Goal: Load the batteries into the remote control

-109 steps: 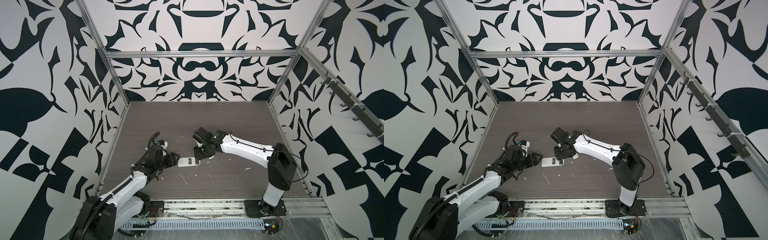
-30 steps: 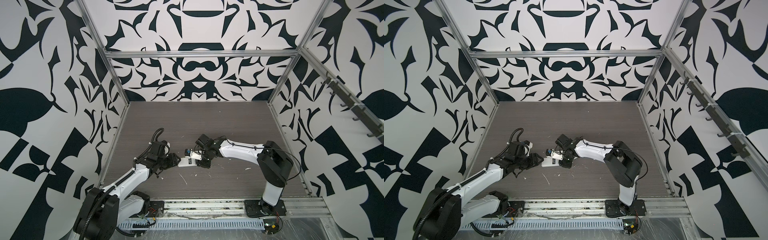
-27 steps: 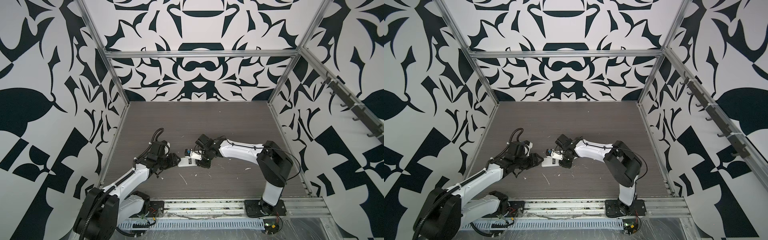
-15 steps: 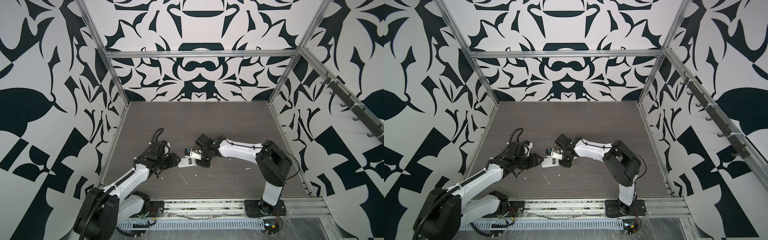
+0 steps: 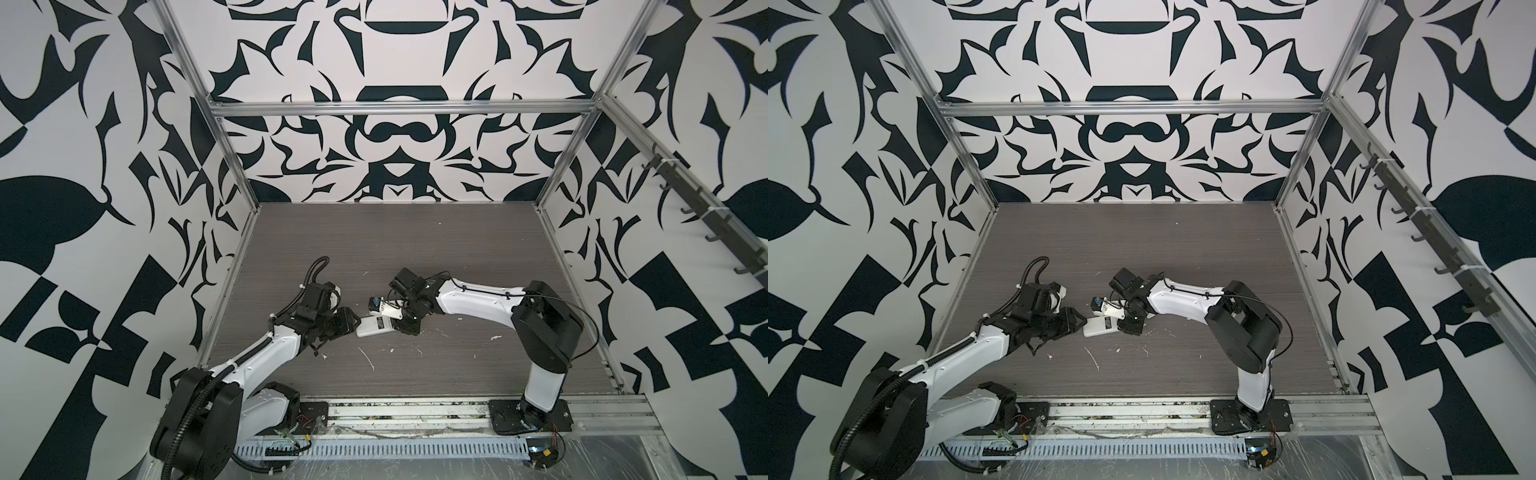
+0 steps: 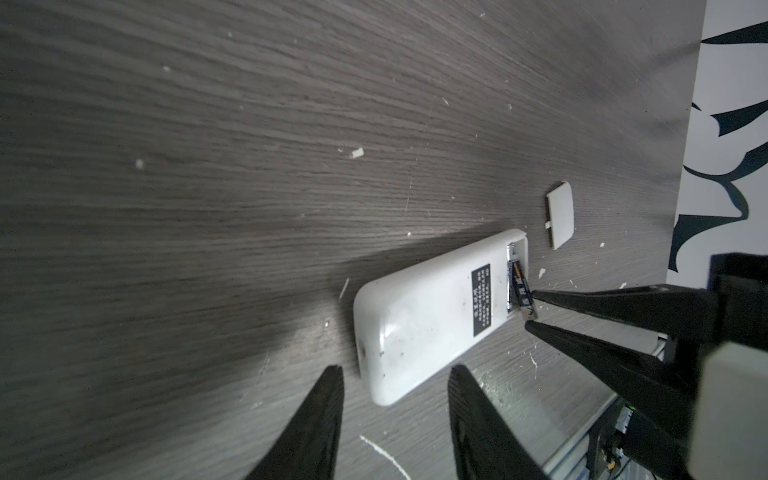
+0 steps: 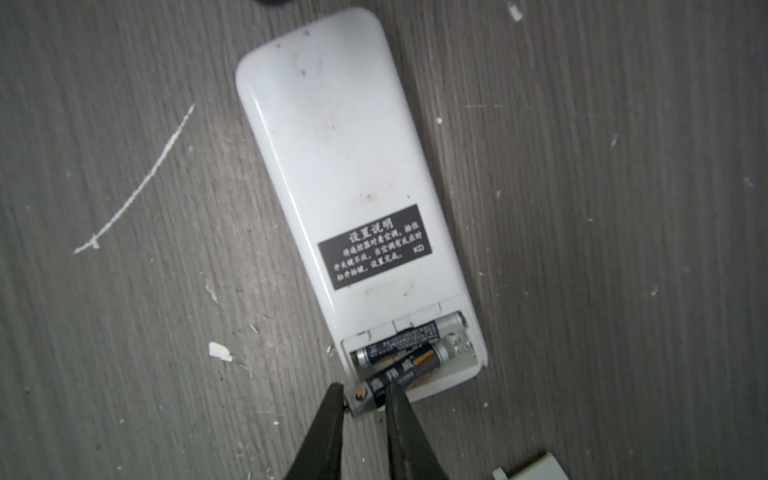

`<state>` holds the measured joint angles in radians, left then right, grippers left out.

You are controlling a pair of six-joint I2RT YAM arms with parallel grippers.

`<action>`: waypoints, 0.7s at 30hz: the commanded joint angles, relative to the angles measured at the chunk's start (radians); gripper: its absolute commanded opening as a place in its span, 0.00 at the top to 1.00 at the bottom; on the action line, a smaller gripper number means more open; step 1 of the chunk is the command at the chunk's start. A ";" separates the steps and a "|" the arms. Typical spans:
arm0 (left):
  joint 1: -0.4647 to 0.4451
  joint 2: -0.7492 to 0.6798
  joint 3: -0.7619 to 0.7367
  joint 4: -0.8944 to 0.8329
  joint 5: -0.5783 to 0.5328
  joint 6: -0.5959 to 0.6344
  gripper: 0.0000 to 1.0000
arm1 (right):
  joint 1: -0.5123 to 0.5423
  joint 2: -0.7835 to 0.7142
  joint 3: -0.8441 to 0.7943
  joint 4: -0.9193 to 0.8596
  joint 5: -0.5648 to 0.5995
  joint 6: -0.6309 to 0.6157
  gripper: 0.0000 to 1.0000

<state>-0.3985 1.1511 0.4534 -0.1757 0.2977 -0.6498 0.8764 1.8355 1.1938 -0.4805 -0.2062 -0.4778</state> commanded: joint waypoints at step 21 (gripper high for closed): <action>-0.068 0.062 0.016 -0.008 -0.042 -0.010 0.55 | -0.001 -0.091 0.008 -0.034 0.004 0.020 0.67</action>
<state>-0.4576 1.2034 0.4534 -0.1761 0.2729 -0.6575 0.8764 1.7569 1.1942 -0.4919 -0.2043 -0.4458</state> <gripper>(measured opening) 0.450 0.327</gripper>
